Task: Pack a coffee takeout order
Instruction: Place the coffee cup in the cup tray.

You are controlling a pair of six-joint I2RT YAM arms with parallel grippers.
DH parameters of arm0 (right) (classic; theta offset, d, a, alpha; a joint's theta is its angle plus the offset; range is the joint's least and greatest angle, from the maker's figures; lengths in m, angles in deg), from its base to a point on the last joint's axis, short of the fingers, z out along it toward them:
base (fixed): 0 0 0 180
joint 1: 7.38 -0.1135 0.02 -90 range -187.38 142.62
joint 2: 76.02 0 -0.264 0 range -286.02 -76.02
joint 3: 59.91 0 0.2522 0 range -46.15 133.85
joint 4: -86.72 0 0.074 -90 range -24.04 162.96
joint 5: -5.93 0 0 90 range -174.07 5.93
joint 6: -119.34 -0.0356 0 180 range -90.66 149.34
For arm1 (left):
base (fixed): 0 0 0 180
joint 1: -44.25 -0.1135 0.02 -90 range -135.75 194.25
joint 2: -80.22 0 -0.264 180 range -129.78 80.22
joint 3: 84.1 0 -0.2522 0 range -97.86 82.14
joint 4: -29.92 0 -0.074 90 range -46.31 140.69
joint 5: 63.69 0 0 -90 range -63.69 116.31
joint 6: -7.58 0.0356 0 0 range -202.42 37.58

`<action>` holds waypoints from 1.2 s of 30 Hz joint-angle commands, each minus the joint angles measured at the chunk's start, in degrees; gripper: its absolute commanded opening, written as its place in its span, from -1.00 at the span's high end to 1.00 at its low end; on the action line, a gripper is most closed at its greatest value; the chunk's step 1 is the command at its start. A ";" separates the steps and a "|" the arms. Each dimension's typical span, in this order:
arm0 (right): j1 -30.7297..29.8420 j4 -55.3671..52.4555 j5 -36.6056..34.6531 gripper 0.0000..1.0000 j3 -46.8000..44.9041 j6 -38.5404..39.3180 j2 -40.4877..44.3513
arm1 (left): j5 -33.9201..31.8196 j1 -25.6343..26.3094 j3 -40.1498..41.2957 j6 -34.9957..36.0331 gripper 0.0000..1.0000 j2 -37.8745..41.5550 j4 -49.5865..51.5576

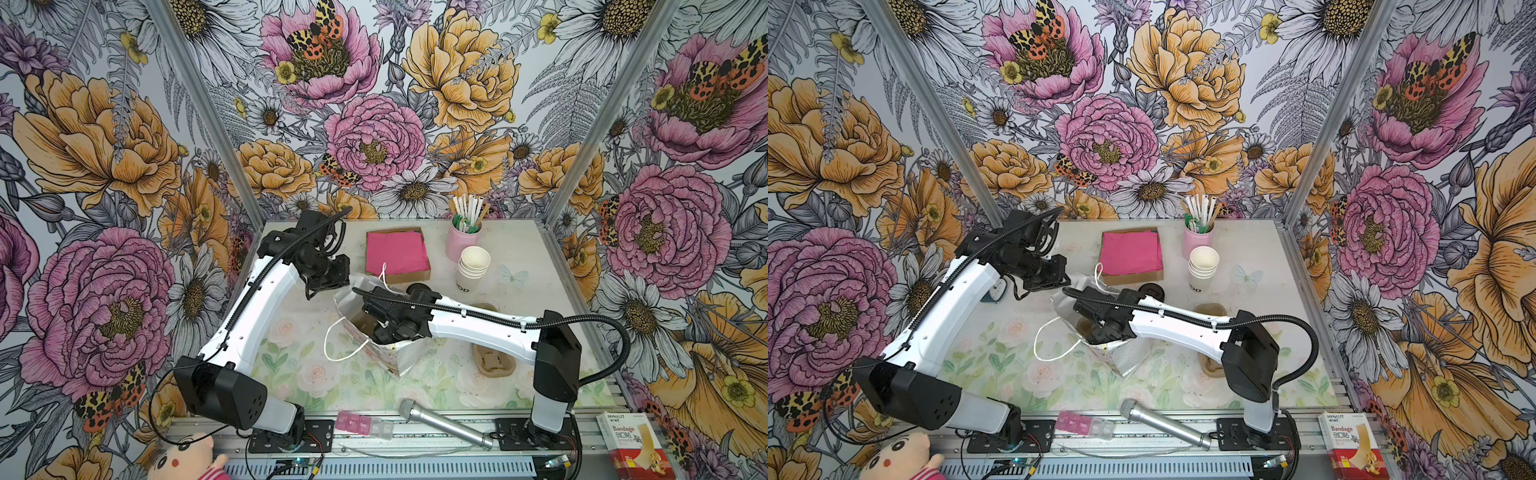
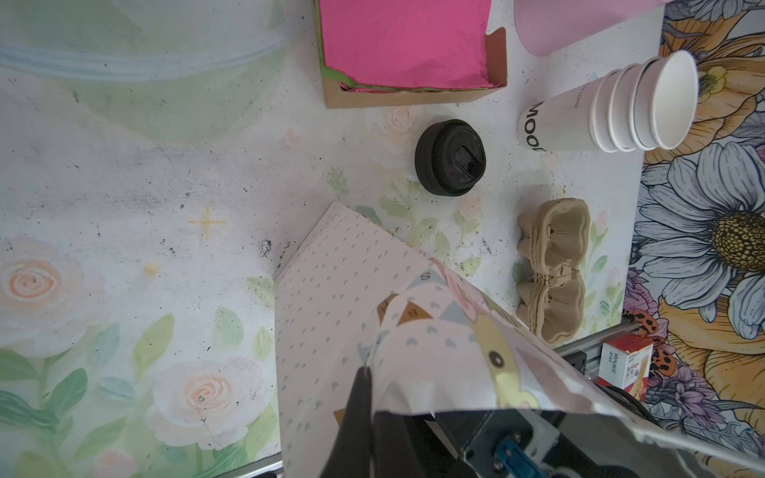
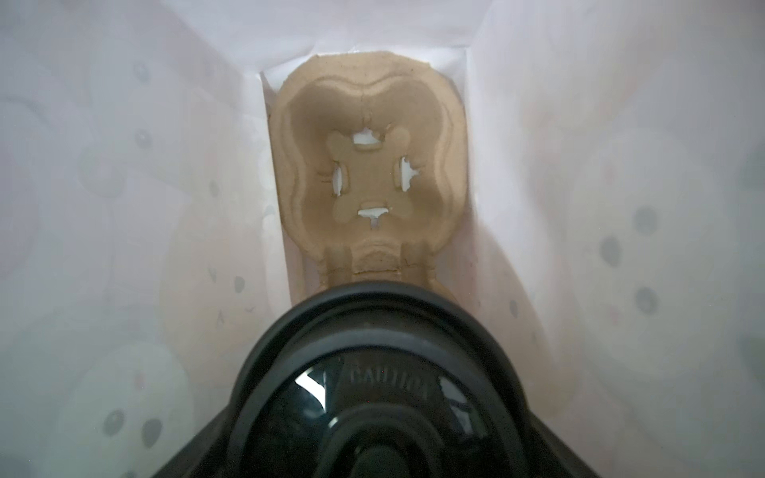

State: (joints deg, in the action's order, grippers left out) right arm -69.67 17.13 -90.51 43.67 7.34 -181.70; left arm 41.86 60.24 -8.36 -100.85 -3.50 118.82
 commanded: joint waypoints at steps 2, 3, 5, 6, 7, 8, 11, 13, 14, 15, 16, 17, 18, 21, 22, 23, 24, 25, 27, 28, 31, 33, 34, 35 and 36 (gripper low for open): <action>-0.43 -0.52 0.29 -0.75 -1.65 -1.16 0.24 | -0.34 -0.63 -1.47 1.30 1.00 -0.91 -0.59; -0.44 -0.55 0.47 -0.75 -1.67 -1.20 0.09 | -0.21 -0.61 -1.51 1.30 1.00 -0.99 -0.60; -0.28 -0.59 1.00 -0.75 -1.67 -1.36 -0.37 | -0.18 -0.60 -1.61 1.26 1.00 -1.16 -0.60; -0.23 -0.59 1.31 -0.75 -1.67 -1.35 -0.55 | -0.23 -0.59 -1.64 1.45 1.00 -1.26 -0.52; -0.21 -0.60 1.74 -0.75 -1.67 -1.40 -0.78 | -0.24 -0.62 -1.70 1.47 1.00 -1.30 -0.60; -0.23 -0.64 2.00 -0.75 -1.75 -1.54 -0.99 | -0.14 -0.75 -1.78 1.55 1.00 -1.44 -0.54; -0.15 -0.71 2.69 -0.75 -1.75 -1.85 -1.36 | -0.12 -0.70 -2.05 1.56 1.00 -1.57 -0.56; -0.12 -0.77 2.92 -0.75 -1.67 -1.90 -1.54 | -0.18 -0.76 -2.15 1.60 1.00 -1.71 -0.56; -0.13 -0.77 2.92 -0.75 -1.67 -1.91 -1.48 | -0.19 -0.82 -2.09 1.65 1.00 -1.71 -0.54; -0.15 -0.77 2.93 -0.76 -1.59 -1.91 -1.45 | -0.13 -0.81 -2.11 1.65 1.00 -1.63 -0.60; -0.10 -0.83 2.90 -0.75 -1.58 -1.91 -1.38 | -0.12 -0.78 -2.17 1.65 1.00 -1.75 -0.55; -0.05 -0.86 2.77 -0.75 -1.49 -1.91 -1.28 | -0.15 -0.78 -2.18 1.64 1.00 -1.72 -0.56; -0.03 -0.86 2.76 -0.76 -1.39 -1.89 -1.27 | -0.09 -0.82 -2.23 1.61 1.00 -1.71 -0.58; -0.01 -0.86 2.76 -0.76 -1.17 -1.76 -1.09 | -0.15 -0.82 -2.19 1.65 1.00 -1.71 -0.60; -0.03 -0.86 2.76 -0.76 -1.13 -1.78 -1.10 | -0.15 -0.81 -2.20 1.62 1.00 -1.70 -0.57; -0.03 -0.86 2.82 -0.76 -1.14 -1.74 -1.03 | -0.17 -0.78 -2.16 1.59 1.00 -1.71 -0.57; -0.03 -0.88 2.79 -0.76 -1.05 -1.72 -1.01 | -0.17 -0.81 -2.15 1.54 1.00 -1.71 -0.59; -0.03 -0.86 2.77 -0.76 -1.04 -1.65 -1.01 | -0.15 -0.81 -2.16 1.56 1.00 -1.63 -0.58; -0.03 -0.90 2.76 -0.76 -1.02 -1.68 -1.01 | -0.25 -0.84 -2.15 1.56 1.00 -1.53 -0.58; -0.03 -0.88 2.75 -0.76 -1.05 -1.70 -1.01 | -0.25 -0.78 -2.09 1.45 1.00 -1.48 -0.56; -0.03 -0.86 2.58 -0.76 -1.13 -1.67 -0.68 | -0.34 -0.78 -1.79 1.46 1.00 -1.44 -0.59; -0.08 -0.86 2.42 -0.76 -1.26 -1.73 -0.44 | -0.19 -0.71 -1.87 1.39 1.00 -1.53 -0.59; -0.02 -0.86 2.35 -0.76 -1.30 -1.82 -0.40 | -0.20 -0.70 -1.87 1.47 1.00 -1.52 -0.60; 0.02 -0.86 2.22 -0.76 -1.31 -1.82 -0.39 | -0.25 -0.71 -1.96 1.47 1.00 -1.61 -0.56; -0.03 -0.86 2.13 -0.76 -1.32 -1.88 -0.32 | -0.20 -0.68 -1.98 1.37 1.00 -1.57 -0.60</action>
State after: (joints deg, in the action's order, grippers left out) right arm -69.60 17.54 -90.07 43.56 6.95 -181.73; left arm 41.86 60.20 -9.01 -100.24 -4.71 118.80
